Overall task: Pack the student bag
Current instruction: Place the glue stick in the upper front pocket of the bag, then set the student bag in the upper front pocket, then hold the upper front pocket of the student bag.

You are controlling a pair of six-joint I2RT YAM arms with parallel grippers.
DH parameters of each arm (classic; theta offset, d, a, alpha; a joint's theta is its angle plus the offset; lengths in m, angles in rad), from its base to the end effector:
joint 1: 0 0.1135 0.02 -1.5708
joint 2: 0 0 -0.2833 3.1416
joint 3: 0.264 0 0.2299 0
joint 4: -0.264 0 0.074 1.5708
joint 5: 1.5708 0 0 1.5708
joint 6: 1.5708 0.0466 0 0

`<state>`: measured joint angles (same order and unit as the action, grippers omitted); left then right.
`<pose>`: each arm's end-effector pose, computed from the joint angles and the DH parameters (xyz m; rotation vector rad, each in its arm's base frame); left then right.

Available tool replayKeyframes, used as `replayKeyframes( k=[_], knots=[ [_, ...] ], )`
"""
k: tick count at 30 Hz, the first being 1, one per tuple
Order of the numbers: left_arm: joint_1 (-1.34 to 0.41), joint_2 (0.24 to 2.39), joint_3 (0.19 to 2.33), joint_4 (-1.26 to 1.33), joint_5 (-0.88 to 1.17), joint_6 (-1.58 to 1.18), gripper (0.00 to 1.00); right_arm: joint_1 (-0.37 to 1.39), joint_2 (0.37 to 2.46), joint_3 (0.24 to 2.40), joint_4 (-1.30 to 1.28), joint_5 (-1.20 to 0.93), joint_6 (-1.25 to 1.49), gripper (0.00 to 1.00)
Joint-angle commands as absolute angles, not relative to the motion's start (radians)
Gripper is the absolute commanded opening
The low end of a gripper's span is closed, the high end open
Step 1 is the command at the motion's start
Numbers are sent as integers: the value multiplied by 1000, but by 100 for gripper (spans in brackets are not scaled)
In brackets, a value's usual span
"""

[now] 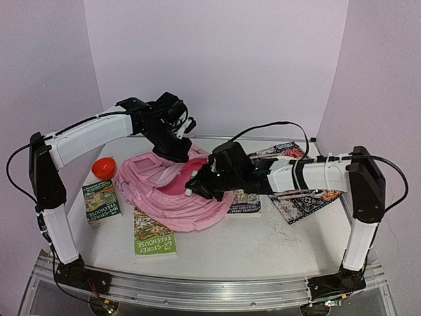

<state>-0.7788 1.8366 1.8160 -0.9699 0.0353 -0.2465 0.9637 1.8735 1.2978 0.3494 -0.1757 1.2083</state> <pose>0.2719 -0.2707 0.3414 0.7026 2.5248 -0.4241 0.2444 0.3661 0.2865 0.1125 2.1485 1.5994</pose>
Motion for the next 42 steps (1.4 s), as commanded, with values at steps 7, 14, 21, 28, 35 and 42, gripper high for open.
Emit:
replayKeyframes(
  k=[7, 14, 21, 28, 35, 42],
  knots=[
    [-782, 1780, 1834, -900, 97, -271, 0, 924, 1991, 1449, 435, -141, 1337, 22],
    [-782, 1780, 1821, -887, 103, -273, 0, 916, 2019, 1474, 435, -139, 1335, 42],
    [-782, 1776, 1812, -875, 89, -273, 0, 915, 1988, 1461, 434, -132, 1270, 47],
    [-777, 1769, 1811, -869, 65, -275, 6, 916, 1889, 1366, 394, -110, 1109, 49],
    [-747, 1738, 1767, -857, 82, -270, 21, 919, 1752, 1226, 323, -51, 941, 52],
    [-670, 1656, 1615, -813, 134, -300, 32, 945, 1677, 1198, 267, 12, 815, 56]
  ],
)
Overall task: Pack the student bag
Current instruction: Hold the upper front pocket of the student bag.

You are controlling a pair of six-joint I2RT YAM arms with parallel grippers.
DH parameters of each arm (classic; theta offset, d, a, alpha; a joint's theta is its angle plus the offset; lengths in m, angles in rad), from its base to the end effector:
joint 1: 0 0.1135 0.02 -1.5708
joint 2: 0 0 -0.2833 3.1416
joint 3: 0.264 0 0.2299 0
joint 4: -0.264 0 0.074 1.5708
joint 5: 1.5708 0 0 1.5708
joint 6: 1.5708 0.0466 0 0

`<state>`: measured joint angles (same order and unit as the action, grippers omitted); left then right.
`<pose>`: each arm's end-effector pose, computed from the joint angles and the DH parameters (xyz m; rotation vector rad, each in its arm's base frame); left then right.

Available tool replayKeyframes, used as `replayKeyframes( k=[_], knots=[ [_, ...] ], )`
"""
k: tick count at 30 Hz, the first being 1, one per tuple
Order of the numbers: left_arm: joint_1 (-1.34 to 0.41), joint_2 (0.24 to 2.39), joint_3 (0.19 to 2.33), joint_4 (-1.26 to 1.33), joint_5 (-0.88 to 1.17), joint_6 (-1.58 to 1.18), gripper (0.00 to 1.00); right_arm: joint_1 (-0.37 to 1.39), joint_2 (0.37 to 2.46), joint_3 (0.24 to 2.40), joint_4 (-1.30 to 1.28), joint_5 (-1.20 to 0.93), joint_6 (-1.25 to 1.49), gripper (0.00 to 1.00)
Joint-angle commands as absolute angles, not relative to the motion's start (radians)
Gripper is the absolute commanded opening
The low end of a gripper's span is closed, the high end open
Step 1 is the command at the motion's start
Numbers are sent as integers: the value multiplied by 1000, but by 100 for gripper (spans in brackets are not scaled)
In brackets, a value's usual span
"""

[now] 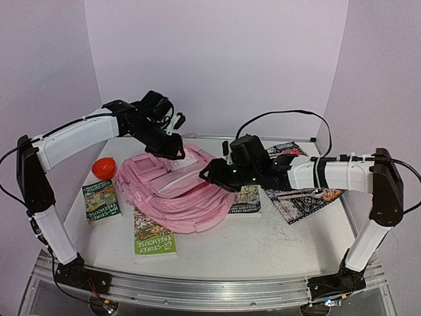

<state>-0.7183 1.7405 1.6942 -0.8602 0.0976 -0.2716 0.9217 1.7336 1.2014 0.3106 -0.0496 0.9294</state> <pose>0.2730 -0.2446 0.3476 0.6071 2.4786 -0.5277 0.2431 0.3242 0.3056 -0.0322 2.0127 1.3160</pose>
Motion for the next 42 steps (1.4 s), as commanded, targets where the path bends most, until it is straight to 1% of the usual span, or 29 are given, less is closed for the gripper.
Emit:
replayKeyframes(
  k=[1, 3, 5, 11, 18, 21, 26, 31, 39, 42],
  knots=[
    [-657, 1641, 1587, -804, 136, -307, 33, 954, 1676, 1203, 258, 25, 802, 57],
    [-636, 1608, 1521, -789, 127, -323, 37, 977, 1684, 1226, 236, 50, 770, 60],
    [-618, 1583, 1461, -774, 125, -345, 39, 1002, 1706, 1258, 211, 74, 747, 60],
    [-531, 1494, 1255, -675, 224, -427, 44, 1065, 1760, 1340, 157, 131, 689, 62],
    [-451, 1444, 1116, -614, 240, -499, 53, 1108, 1813, 1416, 132, 142, 630, 64],
    [-439, 1453, 1086, -579, 270, -512, 55, 1118, 1831, 1436, 123, 149, 621, 64],
    [-437, 1492, 1092, -509, 324, -542, 55, 1132, 1856, 1458, 115, 153, 608, 65],
    [-437, 1550, 1105, -487, 342, -547, 50, 1145, 1879, 1480, 114, 154, 594, 65],
    [-428, 1577, 1071, -486, 287, -543, 49, 1161, 1905, 1515, 112, 161, 587, 65],
    [-427, 1603, 1065, -479, 301, -538, 45, 1165, 1926, 1540, 112, 157, 587, 65]
  ],
)
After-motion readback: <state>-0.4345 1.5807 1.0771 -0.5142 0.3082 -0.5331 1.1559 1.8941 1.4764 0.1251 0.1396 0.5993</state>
